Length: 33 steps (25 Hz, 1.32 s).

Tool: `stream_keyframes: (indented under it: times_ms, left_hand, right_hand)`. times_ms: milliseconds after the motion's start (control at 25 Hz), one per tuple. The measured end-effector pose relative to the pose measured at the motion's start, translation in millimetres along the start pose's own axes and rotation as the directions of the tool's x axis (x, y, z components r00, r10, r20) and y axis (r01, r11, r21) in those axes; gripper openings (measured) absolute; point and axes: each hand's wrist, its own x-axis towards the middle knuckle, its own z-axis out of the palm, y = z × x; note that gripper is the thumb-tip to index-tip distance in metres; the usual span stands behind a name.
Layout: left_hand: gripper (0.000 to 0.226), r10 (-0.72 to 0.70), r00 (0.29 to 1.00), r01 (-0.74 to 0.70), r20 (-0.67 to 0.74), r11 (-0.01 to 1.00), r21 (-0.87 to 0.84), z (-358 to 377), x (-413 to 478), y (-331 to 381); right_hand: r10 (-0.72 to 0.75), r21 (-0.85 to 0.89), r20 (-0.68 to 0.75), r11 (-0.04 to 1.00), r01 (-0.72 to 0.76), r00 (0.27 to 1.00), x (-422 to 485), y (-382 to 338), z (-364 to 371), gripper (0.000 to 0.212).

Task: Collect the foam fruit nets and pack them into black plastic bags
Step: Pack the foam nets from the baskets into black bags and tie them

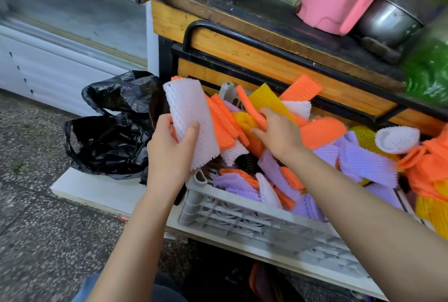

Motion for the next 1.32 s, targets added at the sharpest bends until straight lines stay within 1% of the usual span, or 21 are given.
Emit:
stream_keyframes:
  times_ms: [40, 120, 240, 320, 360, 440, 520, 560, 640, 680, 720, 760, 800, 880, 960, 1000, 1040, 1120, 1160, 1240, 1320]
  left_hand:
    - [0.016, -0.009, 1.0, 0.009, 0.005, 1.0, -0.011, 0, 1, 0]
    - [0.018, -0.028, 1.0, 0.028, 0.006, 0.999, -0.015, 0, 2, 0]
    - [0.018, -0.035, 0.999, 0.035, 0.005, 0.999, -0.005, 2, 1, 1]
    - [0.018, -0.02, 1.0, 0.02, 0.018, 1.0, -0.01, 6, -2, 1]
    - [0.019, -0.01, 0.999, 0.011, 0.032, 1.0, -0.018, 8, -4, 2]
    - [0.019, 0.006, 0.996, -0.001, 0.092, 0.998, -0.058, 16, -9, 4]
    - [0.022, -0.004, 0.984, 0.029, 0.178, 0.99, -0.14, 25, -16, 9]
    - [0.029, -0.008, 0.973, 0.058, 0.23, 0.976, -0.21, 28, -18, 11]
    - [0.06, -0.004, 0.944, 0.123, 0.329, 0.931, -0.343, 32, -19, 7]
    - [0.076, -0.011, 0.933, 0.156, 0.359, 0.912, -0.38, 32, -18, 5]
    - [0.086, -0.019, 0.93, 0.182, 0.366, 0.892, -0.415, 32, -16, 2]
    - [0.089, -0.028, 0.939, 0.185, 0.342, 0.882, -0.434, 30, -15, 2]
    - [0.088, -0.026, 0.953, 0.161, 0.303, 0.888, -0.43, 29, -14, 3]
    - [0.08, -0.011, 0.978, 0.089, 0.209, 0.925, -0.368, 25, -11, 5]
    - [0.07, -0.032, 0.991, 0.074, 0.127, 0.938, -0.339, 18, -9, 8]
    - [0.064, -0.051, 0.995, 0.079, 0.091, 0.939, -0.334, 13, -8, 9]
    - [0.058, -0.068, 0.996, 0.084, 0.06, 0.941, -0.329, 10, -6, 9]
    - [0.049, -0.077, 0.997, 0.078, 0.017, 0.945, -0.318, 3, -3, 8]
    - [0.047, -0.073, 0.997, 0.072, 0.008, 0.948, -0.309, 0, -1, 7]
    - [0.046, -0.069, 0.998, 0.064, -0.006, 0.958, -0.281, -4, 3, 4]
    - [0.045, -0.077, 0.997, 0.069, -0.018, 0.964, -0.257, -8, 8, 0]
  right_hand:
    - [-0.002, -0.028, -0.032, 1.0, 0.001, 0.999, 0, -1, -3, 0.039]
    - [0.008, -0.023, -0.094, 1.0, -0.01, 0.996, -3, -2, -13, 0.032]
    - [0.057, 0.104, -0.219, 0.994, -0.035, 0.974, -23, -4, -36, 0.027]
    - [0.07, 0.207, -0.312, 0.978, -0.004, 0.948, -43, -9, -54, 0.023]
    - [0.063, 0.25, -0.33, 0.968, 0.023, 0.942, -53, -14, -60, 0.02]
    - [0.019, 0.301, -0.305, 0.95, 0.078, 0.952, -70, -26, -63, 0.016]
    - [-0.048, 0.315, -0.258, 0.94, 0.131, 0.965, -81, -37, -57, 0.019]
    - [-0.08, 0.305, -0.241, 0.94, 0.153, 0.967, -84, -41, -53, 0.023]
    - [-0.162, 0.292, -0.19, 0.932, 0.214, 0.968, -90, -44, -47, 0.037]
    - [-0.221, 0.292, -0.136, 0.923, 0.252, 0.966, -92, -44, -47, 0.048]
    - [-0.285, 0.287, -0.066, 0.912, 0.292, 0.956, -96, -43, -48, 0.059]
    - [-0.347, 0.285, 0.0, 0.899, 0.332, 0.938, -100, -44, -48, 0.068]
    - [-0.398, 0.301, 0.041, 0.88, 0.368, 0.917, -103, -44, -49, 0.071]
    - [-0.444, 0.404, 0.044, 0.827, 0.39, 0.895, -107, -43, -51, 0.061]
    - [-0.415, 0.492, -0.041, 0.784, 0.379, 0.909, -99, -36, -49, 0.042]
    - [-0.368, 0.497, -0.086, 0.79, 0.36, 0.926, -89, -29, -47, 0.036]
    - [-0.308, 0.475, -0.11, 0.819, 0.323, 0.945, -77, -21, -43, 0.035]
    - [-0.206, 0.374, -0.097, 0.899, 0.228, 0.974, -45, -2, -35, 0.045]
    - [-0.158, 0.32, -0.059, 0.932, 0.169, 0.986, -28, 8, -30, 0.051]
    - [-0.051, 0.257, 0.031, 0.966, 0.041, 0.998, 3, 24, -20, 0.062]
    - [0.035, 0.222, 0.079, 0.974, -0.051, 0.996, 26, 33, -12, 0.067]
